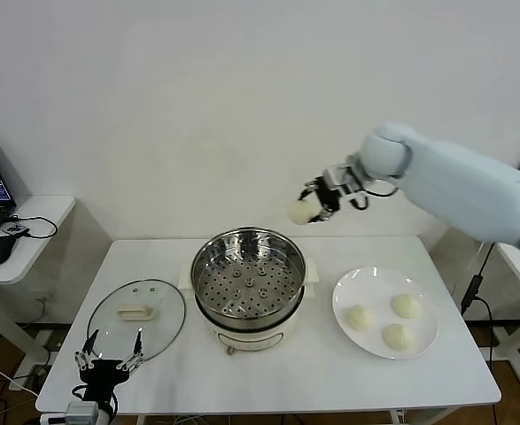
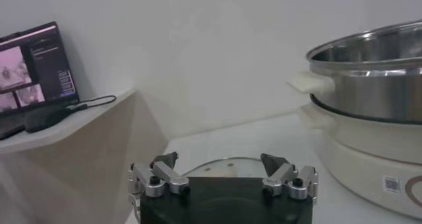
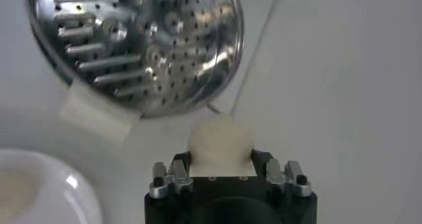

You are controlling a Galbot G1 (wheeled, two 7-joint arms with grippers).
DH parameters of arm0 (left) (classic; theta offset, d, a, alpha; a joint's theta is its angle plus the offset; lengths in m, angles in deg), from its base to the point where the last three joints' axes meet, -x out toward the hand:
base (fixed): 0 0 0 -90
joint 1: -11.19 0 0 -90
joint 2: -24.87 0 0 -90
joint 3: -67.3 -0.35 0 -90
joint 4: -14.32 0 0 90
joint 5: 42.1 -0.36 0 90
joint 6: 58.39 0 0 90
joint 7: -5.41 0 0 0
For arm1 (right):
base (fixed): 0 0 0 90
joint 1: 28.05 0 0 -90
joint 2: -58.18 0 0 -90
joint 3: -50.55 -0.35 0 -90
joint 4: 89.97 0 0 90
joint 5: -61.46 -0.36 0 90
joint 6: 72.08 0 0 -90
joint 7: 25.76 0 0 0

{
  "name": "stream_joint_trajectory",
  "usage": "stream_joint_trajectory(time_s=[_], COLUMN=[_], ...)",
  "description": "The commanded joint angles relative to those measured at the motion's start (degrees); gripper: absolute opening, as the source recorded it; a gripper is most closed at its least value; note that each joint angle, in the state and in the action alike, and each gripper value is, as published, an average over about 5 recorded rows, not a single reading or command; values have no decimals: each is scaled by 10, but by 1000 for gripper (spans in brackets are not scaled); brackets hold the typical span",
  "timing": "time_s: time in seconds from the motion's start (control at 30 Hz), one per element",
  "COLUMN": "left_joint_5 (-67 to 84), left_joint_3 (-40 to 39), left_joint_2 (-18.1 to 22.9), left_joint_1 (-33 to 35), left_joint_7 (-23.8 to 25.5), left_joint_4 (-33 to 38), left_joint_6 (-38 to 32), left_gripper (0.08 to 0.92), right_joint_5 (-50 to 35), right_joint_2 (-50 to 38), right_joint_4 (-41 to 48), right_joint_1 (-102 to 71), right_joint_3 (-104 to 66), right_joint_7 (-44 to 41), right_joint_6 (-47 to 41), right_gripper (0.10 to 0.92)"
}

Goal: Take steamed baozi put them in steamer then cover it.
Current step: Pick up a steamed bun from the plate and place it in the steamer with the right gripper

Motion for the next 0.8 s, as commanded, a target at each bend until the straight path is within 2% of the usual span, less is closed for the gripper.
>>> stream_joint_trajectory(time_s=[0.03,0.43,0.8], left_joint_5=[5,4,3], left_joint_3=[3,11,11], left_joint_2=[0,6,6], left_joint_1=[1,3,-5], left_joint_7=[0,-5,-5], left_joint_4=[2,2,-5], left_joint_6=[0,-4,-4], left_gripper=[823,823,823], right_joint_5=[20,171,242], right_joint_2=[124,164,177], right_joint_4=[24,102,153], right_joint_1=[4,-57,-88], right_joint_3=[64,74,59], right_joint_7=[18,54,79], right_joint_6=[53,157,214], right_gripper=[587,585,587])
